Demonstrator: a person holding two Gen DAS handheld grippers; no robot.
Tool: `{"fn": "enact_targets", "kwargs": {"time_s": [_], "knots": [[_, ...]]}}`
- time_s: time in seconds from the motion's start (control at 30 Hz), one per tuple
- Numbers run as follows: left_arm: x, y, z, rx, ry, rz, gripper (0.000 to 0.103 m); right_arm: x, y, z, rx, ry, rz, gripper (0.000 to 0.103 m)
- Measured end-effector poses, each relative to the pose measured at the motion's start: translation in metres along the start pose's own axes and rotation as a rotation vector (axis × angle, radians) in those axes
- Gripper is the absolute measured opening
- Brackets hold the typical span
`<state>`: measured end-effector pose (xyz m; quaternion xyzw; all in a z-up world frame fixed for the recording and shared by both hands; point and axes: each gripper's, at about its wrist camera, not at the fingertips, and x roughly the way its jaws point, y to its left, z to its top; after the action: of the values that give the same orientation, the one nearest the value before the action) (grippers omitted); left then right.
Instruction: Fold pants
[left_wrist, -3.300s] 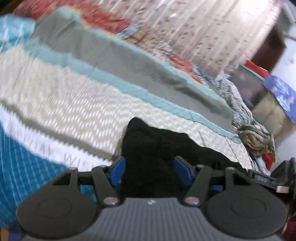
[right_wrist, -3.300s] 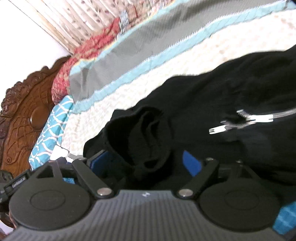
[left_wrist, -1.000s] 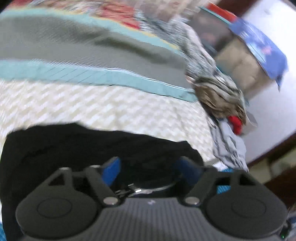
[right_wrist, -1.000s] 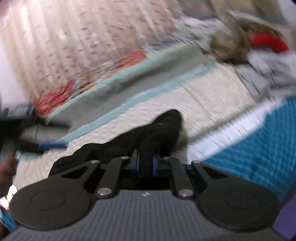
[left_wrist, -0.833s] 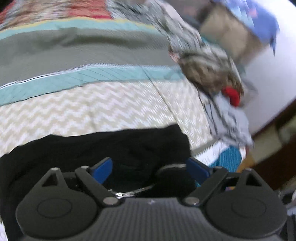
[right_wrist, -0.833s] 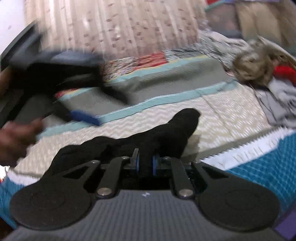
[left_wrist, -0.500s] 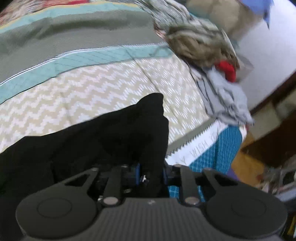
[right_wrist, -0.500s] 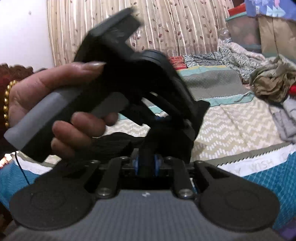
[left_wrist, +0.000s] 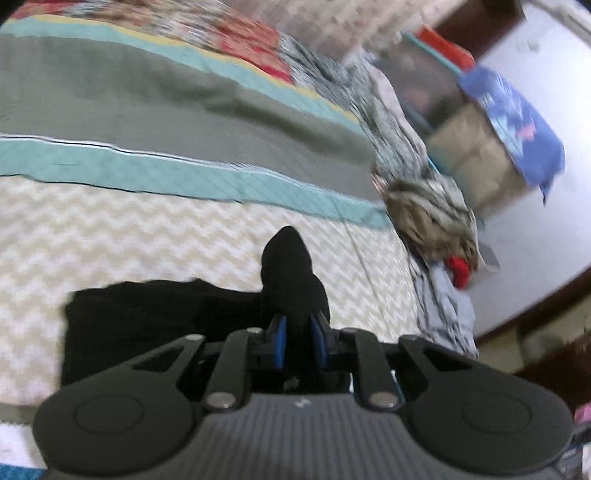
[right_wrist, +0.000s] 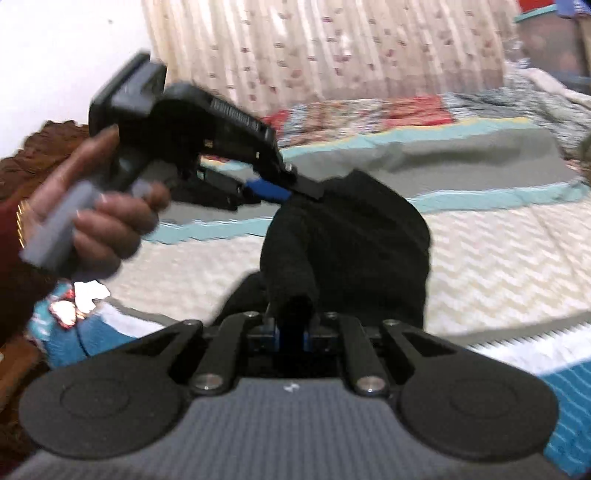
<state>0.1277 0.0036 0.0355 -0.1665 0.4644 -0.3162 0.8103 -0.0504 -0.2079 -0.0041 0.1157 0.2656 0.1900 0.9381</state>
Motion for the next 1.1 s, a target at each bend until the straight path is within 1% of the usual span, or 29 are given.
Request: {"fn": "enact_targets", "kwargs": {"time_s": [0.07,0.17,0.2,0.23,0.27,0.3,0.33,0.37,0.4,0.43,0.47,0.5,0.53,0.57,0.6,0.63,0.67,0.73,0.77,0.8,0.83,0.9,0.93,0.97,1.0,1.07,1.1], "knots": [[-0.013,0.016,-0.003,-0.022,-0.030,0.024,0.015,0.014,0.013,0.008,-0.020,0.019,0.033,0.013],[-0.031,0.045,-0.013,-0.073,-0.069,0.055,0.015,0.044,0.039,0.014,-0.064,0.078,0.081,0.013],[-0.035,0.056,-0.018,-0.095,-0.076,0.070,0.015,0.056,0.051,0.011,-0.096,0.108,0.099,0.017],[-0.036,0.069,-0.023,-0.119,-0.078,0.105,0.016,0.067,0.055,0.008,-0.116,0.137,0.112,0.027],[-0.032,0.081,-0.029,-0.135,-0.068,0.163,0.016,0.080,0.061,0.002,-0.132,0.175,0.131,0.037],[-0.027,0.092,-0.036,-0.147,-0.044,0.226,0.016,0.096,0.065,-0.009,-0.149,0.227,0.165,0.061],[-0.021,0.105,-0.042,-0.169,-0.013,0.280,0.016,0.107,0.066,-0.017,-0.163,0.278,0.182,0.065],[-0.019,0.116,-0.049,-0.202,0.005,0.289,0.016,0.114,0.067,-0.025,-0.178,0.323,0.166,0.065],[-0.021,0.124,-0.054,-0.240,0.006,0.260,0.016,0.112,0.066,-0.027,-0.181,0.333,0.159,0.065],[-0.025,0.131,-0.060,-0.276,-0.006,0.212,0.017,0.102,0.061,-0.024,-0.163,0.309,0.192,0.064],[-0.030,0.134,-0.063,-0.301,-0.024,0.179,0.018,0.088,0.053,-0.017,-0.127,0.269,0.243,0.063],[-0.036,0.135,-0.064,-0.318,-0.046,0.154,0.019,0.074,0.044,-0.010,-0.094,0.223,0.268,0.062],[-0.040,0.133,-0.064,-0.324,-0.069,0.130,0.023,0.059,0.035,-0.003,-0.067,0.163,0.267,0.062],[-0.045,0.131,-0.066,-0.321,-0.085,0.108,0.028,0.047,0.023,0.005,-0.045,0.109,0.244,0.063],[-0.046,0.125,-0.067,-0.313,-0.096,0.086,0.030,0.035,0.010,0.011,-0.015,0.066,0.209,0.063],[-0.046,0.119,-0.067,-0.296,-0.101,0.062,0.035,0.030,-0.003,0.014,0.014,0.049,0.178,0.063],[-0.047,0.111,-0.069,-0.272,-0.101,0.041,0.041,0.025,-0.015,0.015,0.047,0.045,0.141,0.061],[-0.041,0.095,-0.075,-0.209,-0.086,0.007,0.042,0.025,-0.034,0.013,0.114,0.061,0.088,0.048],[-0.036,0.089,-0.079,-0.178,-0.072,0.002,0.042,0.029,-0.043,0.011,0.161,0.086,0.074,0.045],[-0.029,0.082,-0.084,-0.139,-0.052,0.009,0.042,0.034,-0.048,0.007,0.202,0.111,0.076,0.039],[-0.023,0.079,-0.089,-0.110,-0.035,0.031,0.040,0.040,-0.051,0.003,0.228,0.134,0.086,0.036],[-0.006,0.077,-0.099,-0.065,0.008,0.140,0.038,0.053,-0.048,-0.009,0.248,0.179,0.100,0.036],[0.002,0.078,-0.104,-0.039,0.026,0.206,0.031,0.061,-0.046,-0.016,0.243,0.206,0.107,0.036],[0.012,0.081,-0.109,-0.015,0.046,0.267,0.022,0.067,-0.042,-0.021,0.234,0.231,0.109,0.035],[0.019,0.085,-0.114,-0.003,0.055,0.298,0.021,0.073,-0.038,-0.027,0.221,0.253,0.103,0.033],[0.017,0.085,-0.116,-0.009,0.034,0.300,0.021,0.075,-0.033,-0.027,0.185,0.254,0.100,0.033],[0.014,0.083,-0.113,-0.014,0.037,0.302,0.020,0.075,-0.033,-0.025,0.178,0.257,0.099,0.033]]}}
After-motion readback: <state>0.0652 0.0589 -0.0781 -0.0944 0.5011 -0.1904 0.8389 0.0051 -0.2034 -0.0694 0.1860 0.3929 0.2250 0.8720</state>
